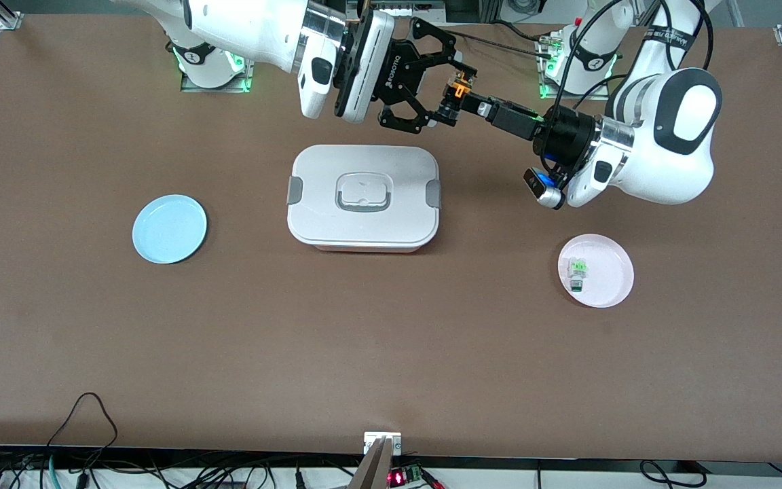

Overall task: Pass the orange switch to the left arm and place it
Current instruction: 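Grasp the orange switch with the left gripper beside the right gripper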

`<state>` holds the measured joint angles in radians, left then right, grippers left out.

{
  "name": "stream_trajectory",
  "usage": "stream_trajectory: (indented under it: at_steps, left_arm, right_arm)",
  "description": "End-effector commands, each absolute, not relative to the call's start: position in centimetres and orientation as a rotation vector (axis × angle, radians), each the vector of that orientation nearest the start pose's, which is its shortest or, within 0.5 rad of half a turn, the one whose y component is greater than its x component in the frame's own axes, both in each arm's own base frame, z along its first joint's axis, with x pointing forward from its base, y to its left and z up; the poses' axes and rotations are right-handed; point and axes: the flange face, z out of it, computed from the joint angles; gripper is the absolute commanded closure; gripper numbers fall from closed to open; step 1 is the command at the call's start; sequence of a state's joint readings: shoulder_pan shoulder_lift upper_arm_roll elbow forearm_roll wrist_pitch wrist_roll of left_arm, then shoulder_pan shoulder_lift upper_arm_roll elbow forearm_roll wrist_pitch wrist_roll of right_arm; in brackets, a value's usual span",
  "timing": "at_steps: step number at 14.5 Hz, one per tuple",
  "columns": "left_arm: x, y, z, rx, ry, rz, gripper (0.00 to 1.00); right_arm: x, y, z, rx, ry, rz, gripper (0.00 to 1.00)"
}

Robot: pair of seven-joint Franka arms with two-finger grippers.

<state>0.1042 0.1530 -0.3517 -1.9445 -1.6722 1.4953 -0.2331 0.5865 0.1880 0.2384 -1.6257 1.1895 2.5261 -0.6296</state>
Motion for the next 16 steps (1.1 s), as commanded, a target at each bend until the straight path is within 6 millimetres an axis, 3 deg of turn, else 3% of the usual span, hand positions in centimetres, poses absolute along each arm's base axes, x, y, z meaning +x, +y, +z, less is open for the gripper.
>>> stream_trajectory:
  at_steps: [1, 3, 4, 5, 7, 15, 16]
  left_arm:
    - [52.88, -25.09, 50.11, 1.381, 0.329, -0.839, 0.56]
    - [52.97, -25.09, 50.20, 1.377, 0.330, -0.838, 0.22]
    - [52.95, -25.08, 50.14, 1.377, 0.330, -0.838, 0.30]
    - [52.88, -25.16, 50.22, 1.378, 0.327, -0.838, 0.55]
    - [52.82, -25.24, 50.16, 1.378, 0.327, -0.839, 0.67]
    - [52.92, -25.17, 50.51, 1.379, 0.322, -0.834, 0.69]
    - [52.91, -25.24, 50.44, 1.378, 0.322, -0.836, 0.69]
  right_arm:
    - [46.78, 48.03, 58.77, -1.878, -0.659, -0.576, 0.93]
    - [46.78, 48.02, 58.76, -1.872, -0.671, -0.585, 0.93]
    - [46.85, 47.95, 58.68, -1.874, -0.670, -0.585, 0.93]
    - [46.85, 47.95, 58.76, -1.873, -0.670, -0.586, 0.93]
    - [46.85, 47.95, 58.76, -1.873, -0.670, -0.586, 0.93]
    - [46.83, 48.03, 58.67, -1.875, -0.673, -0.586, 0.92]
    - [46.83, 48.03, 58.67, -1.875, -0.676, -0.588, 0.88]
